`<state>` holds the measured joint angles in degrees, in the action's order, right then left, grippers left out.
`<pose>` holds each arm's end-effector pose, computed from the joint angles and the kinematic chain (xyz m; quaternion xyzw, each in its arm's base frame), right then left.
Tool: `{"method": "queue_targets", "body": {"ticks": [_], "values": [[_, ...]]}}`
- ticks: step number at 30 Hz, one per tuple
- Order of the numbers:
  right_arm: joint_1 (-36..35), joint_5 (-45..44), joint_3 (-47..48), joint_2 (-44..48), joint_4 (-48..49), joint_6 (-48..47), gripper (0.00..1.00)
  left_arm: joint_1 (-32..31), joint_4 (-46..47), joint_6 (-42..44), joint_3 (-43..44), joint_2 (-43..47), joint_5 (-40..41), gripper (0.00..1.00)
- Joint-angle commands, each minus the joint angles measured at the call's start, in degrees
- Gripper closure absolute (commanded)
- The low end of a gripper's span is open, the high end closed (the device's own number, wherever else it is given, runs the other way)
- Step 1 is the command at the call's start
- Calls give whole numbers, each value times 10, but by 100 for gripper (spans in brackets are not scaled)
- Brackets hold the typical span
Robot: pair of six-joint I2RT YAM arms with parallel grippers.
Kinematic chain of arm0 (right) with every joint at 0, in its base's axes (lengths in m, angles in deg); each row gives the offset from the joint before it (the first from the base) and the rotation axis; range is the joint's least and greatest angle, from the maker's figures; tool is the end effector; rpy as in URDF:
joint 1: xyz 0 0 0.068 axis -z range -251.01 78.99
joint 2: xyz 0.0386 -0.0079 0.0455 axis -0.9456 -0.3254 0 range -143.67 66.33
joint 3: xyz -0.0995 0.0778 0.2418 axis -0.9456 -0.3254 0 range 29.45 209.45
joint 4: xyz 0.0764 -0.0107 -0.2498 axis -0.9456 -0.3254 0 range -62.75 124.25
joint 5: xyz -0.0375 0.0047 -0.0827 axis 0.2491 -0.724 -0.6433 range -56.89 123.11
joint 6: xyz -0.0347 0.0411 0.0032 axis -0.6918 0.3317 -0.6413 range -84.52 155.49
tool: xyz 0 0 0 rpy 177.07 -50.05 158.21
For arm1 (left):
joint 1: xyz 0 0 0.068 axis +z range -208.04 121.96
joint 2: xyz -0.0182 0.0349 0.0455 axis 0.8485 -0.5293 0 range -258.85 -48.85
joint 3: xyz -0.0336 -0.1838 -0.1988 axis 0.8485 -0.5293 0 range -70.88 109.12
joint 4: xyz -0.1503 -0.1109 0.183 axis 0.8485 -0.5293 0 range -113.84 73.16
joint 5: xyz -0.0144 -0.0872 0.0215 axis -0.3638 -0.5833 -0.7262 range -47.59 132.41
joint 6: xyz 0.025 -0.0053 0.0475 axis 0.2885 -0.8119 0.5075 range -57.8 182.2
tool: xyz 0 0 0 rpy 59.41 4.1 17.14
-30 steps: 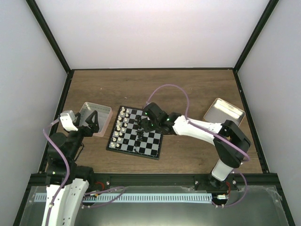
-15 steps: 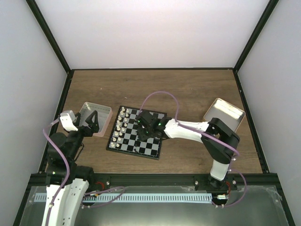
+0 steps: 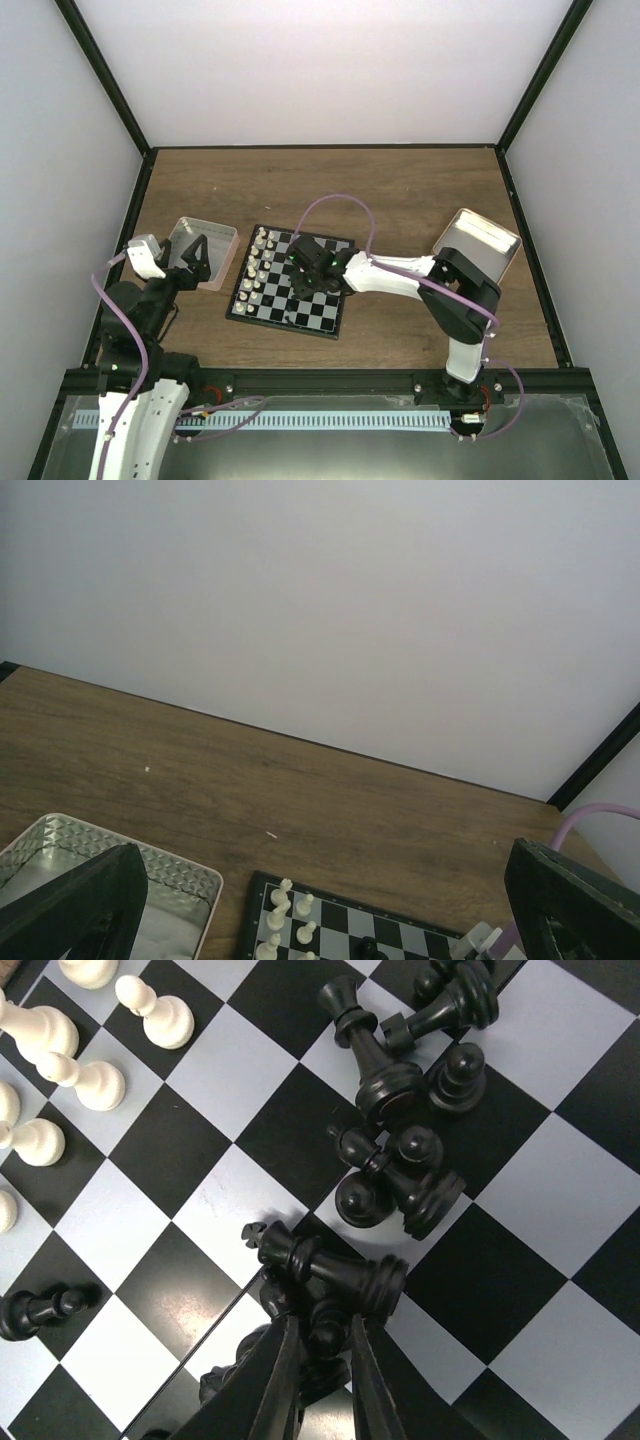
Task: Set up the chess pieces on the board
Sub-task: Pick up the chess piece from the chessboard, then place the chess piece on the chessboard.
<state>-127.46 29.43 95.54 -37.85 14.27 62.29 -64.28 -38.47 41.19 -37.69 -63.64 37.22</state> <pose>0.2078 0.3092 0.1725 -0.2373 0.9312 0.1595 0.2260 0.0867 -0.0127 0.3090 -0.0625 0.7240 -0.1936 0.6592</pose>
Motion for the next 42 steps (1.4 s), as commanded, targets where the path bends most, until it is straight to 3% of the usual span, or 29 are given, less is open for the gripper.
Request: {"method": "queue_targets", "body": {"ticks": [1,5,11,32,42], "values": [[-4,-11,27,-13,7,-2,84,5,8,-4,-5,-1,-3,0],[-5,-13,28,-17,11,-2,84,5,8,-4,-4,-2,-3,0],[-4,-15,32,-9,18,-3,95,7,8,-3,-4,-6,-6,0],[10,-120,-67,148,11,35,96,11,9,-3,-4,-6,-12,0],[54,-103,-77,131,6,43,95,12,9,-3,-4,-8,-13,0]]}}
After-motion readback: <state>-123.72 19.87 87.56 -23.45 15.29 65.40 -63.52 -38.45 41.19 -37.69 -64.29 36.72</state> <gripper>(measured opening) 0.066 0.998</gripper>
